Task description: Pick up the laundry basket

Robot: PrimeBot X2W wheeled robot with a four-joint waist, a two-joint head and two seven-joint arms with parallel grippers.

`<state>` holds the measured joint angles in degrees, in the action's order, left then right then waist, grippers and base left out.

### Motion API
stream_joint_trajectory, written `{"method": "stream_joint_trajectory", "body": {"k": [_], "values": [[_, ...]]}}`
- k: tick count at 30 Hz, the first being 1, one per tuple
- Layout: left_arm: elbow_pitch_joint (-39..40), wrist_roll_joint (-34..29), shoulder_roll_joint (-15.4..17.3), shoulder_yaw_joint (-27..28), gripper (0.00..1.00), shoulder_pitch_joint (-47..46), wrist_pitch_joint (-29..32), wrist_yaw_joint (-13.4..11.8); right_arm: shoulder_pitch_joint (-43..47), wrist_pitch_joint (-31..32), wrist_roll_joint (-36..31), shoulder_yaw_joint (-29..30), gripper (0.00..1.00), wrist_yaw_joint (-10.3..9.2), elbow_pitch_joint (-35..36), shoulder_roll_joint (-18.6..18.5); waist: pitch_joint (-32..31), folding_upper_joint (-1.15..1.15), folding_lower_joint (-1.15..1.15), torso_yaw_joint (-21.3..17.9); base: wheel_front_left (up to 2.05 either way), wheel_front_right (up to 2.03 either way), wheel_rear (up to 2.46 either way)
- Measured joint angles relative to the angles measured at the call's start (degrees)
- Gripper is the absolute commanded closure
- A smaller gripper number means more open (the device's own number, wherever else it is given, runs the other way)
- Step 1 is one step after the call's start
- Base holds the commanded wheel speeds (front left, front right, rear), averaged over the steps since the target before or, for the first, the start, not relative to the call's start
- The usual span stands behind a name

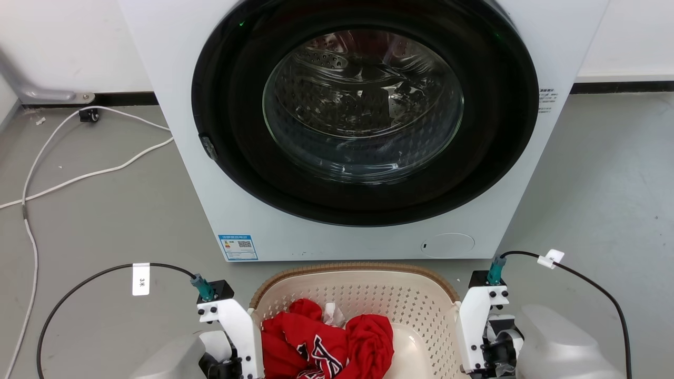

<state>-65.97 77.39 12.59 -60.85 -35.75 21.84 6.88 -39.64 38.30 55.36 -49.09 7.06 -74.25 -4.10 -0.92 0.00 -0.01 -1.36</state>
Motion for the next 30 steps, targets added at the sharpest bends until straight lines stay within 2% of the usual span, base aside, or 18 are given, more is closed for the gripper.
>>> {"method": "stream_joint_trajectory", "body": {"k": [30], "values": [[-0.2,1.6,0.1,-2.0,1.0,0.0,-1.1,0.0,0.6,1.8,2.2,-0.3,1.0,0.0,-0.1,-0.1,0.2,0.0,0.01,-0.3,0.0,0.0,0.0]]}}
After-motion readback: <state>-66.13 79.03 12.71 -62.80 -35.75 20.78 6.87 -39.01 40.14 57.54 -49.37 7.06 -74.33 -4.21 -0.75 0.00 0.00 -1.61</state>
